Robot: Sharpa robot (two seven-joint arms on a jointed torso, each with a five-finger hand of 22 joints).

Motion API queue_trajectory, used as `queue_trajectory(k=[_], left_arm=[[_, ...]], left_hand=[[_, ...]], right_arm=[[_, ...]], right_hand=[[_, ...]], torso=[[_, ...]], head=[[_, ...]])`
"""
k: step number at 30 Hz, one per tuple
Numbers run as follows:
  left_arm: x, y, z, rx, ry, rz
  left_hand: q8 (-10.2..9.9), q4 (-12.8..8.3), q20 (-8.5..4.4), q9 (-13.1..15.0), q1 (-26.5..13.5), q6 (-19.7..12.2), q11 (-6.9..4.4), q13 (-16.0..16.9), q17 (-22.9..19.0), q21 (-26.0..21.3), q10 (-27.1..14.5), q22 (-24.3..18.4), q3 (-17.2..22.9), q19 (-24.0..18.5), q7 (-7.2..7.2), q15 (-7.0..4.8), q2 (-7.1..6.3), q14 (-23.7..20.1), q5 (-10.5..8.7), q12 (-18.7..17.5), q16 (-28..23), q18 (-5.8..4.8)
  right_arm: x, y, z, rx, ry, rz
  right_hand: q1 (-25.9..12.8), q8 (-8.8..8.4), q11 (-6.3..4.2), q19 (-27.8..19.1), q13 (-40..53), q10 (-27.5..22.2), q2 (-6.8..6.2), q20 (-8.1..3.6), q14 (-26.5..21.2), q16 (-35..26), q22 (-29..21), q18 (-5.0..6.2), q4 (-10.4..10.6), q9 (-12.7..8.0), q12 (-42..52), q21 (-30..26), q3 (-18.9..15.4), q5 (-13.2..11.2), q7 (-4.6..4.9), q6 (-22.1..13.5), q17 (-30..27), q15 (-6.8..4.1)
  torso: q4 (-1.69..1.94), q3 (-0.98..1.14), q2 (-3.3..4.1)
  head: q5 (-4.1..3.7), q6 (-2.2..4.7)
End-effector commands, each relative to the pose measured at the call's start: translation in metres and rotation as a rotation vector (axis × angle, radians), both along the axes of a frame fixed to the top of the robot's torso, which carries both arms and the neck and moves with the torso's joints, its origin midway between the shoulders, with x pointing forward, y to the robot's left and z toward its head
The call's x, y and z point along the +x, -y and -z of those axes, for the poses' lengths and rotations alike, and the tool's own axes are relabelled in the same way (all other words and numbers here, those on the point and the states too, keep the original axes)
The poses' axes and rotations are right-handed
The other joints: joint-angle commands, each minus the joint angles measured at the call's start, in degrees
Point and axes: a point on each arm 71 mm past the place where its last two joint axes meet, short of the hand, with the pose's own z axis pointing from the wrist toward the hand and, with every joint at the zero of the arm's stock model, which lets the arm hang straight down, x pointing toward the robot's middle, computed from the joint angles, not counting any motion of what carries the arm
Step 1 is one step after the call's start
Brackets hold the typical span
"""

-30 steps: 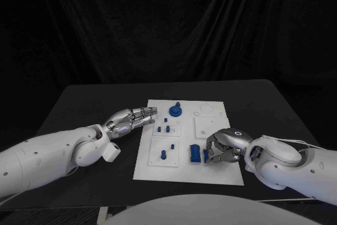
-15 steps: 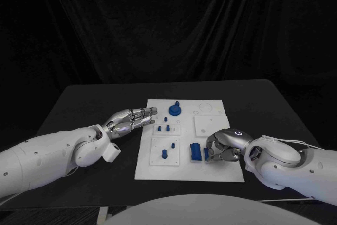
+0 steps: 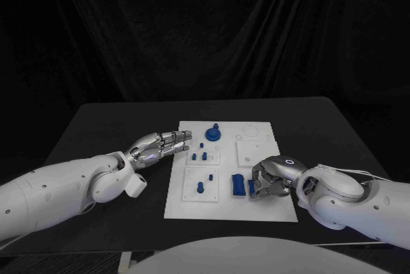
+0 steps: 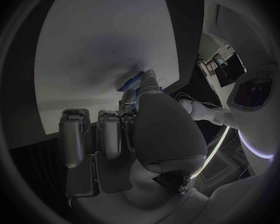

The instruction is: Assemble the parts on the task board

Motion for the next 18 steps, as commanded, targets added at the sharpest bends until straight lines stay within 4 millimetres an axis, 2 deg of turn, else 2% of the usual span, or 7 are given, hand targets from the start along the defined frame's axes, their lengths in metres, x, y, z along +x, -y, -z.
queue_trajectory(k=[1, 3, 8, 12, 18], left_arm=[[0.000, 0.002, -0.001, -0.020, 0.001, 0.001], [0.000, 0.002, -0.001, -0.020, 0.001, 0.001], [0.000, 0.002, -0.001, -0.021, 0.001, 0.001], [0.000, 0.001, -0.001, -0.023, 0.005, -0.002], [0.000, 0.001, -0.002, -0.032, 0.019, -0.010]], left_hand=[[0.18, -0.15, -0.13, 0.09, 0.38, 0.37, 0.15, 0.04, 0.07, 0.32, 0.32, -0.09, 0.17, 0.31, 4.25, 0.38, 0.09, 0.01, 0.36, -0.11, 0.08, -0.67], [0.18, -0.15, -0.13, 0.09, 0.38, 0.37, 0.15, 0.04, 0.07, 0.32, 0.32, -0.09, 0.17, 0.31, 4.25, 0.38, 0.09, 0.01, 0.36, -0.11, 0.08, -0.67], [0.22, -0.16, -0.13, 0.11, 0.39, 0.49, 0.14, 0.04, 0.06, 0.31, 0.34, -0.13, 0.22, 0.30, 4.30, 0.38, 0.12, 0.00, 0.38, -0.10, 0.06, -0.70], [0.26, -0.18, -0.14, 0.13, 0.40, 0.66, 0.14, 0.05, 0.07, 0.31, 0.36, -0.12, 0.24, 0.30, 4.32, 0.38, 0.14, 0.01, 0.39, -0.06, 0.07, -0.71], [0.37, -0.24, -0.16, 0.18, 0.45, 1.06, 0.09, 0.07, 0.08, 0.37, 0.45, 0.00, 0.33, 0.36, 4.40, 0.35, 0.14, 0.04, 0.43, 0.04, 0.14, -0.73]], right_arm=[[-0.001, 0.001, 0.002, -0.018, -0.009, 0.003], [-0.001, 0.001, 0.002, -0.015, -0.007, -0.002], [-0.003, 0.001, -0.002, 0.011, 0.015, -0.009], [-0.006, 0.005, -0.010, 0.063, 0.058, -0.007], [-0.006, 0.015, -0.028, 0.175, 0.114, 0.027]], right_hand=[[-0.38, 0.36, -0.37, 4.94, 15.09, 5.96, -0.65, -0.51, 5.51, 0.22, 14.29, -0.77, -0.03, 0.09, 0.15, -0.33, -0.41, -0.10, 0.05, -0.27, 13.00, -0.41], [-1.02, 0.42, -0.46, 4.93, 15.09, 5.96, -1.40, -0.56, 5.55, 0.29, 14.29, -0.77, 0.02, 0.13, 0.15, -0.33, -0.86, -0.08, 0.02, -0.25, 13.19, -0.47], [-2.30, 0.52, -0.67, 4.84, 15.09, 5.96, -2.26, -0.67, 5.57, 0.32, 14.22, -0.72, 0.06, 0.19, 0.15, -0.52, -1.48, -0.05, 0.02, -0.21, 13.27, -0.60], [-5.16, 0.70, -0.81, 4.83, 15.09, 5.96, -3.35, -0.82, 5.59, 0.36, 14.21, -0.72, 0.12, 0.28, 0.15, -0.53, -2.39, 0.00, -0.16, -0.03, 13.39, -0.75], [-10.12, 0.89, -0.92, 4.93, 15.09, 5.96, -4.10, -0.96, 5.62, 0.42, 14.28, -0.77, 0.16, 0.34, 0.15, -0.34, -3.01, 0.06, -0.49, 0.39, 13.55, -0.86]], torso=[[0.02, 0.00, 0.00], [0.02, 0.00, 0.00], [0.02, 0.00, 0.01], [0.01, 0.00, 0.00], [-0.01, 0.00, -0.02]], head=[[-0.02, 0.00], [-0.04, 0.00], [0.02, 0.00], [0.11, 0.00], [-0.01, 0.00]])
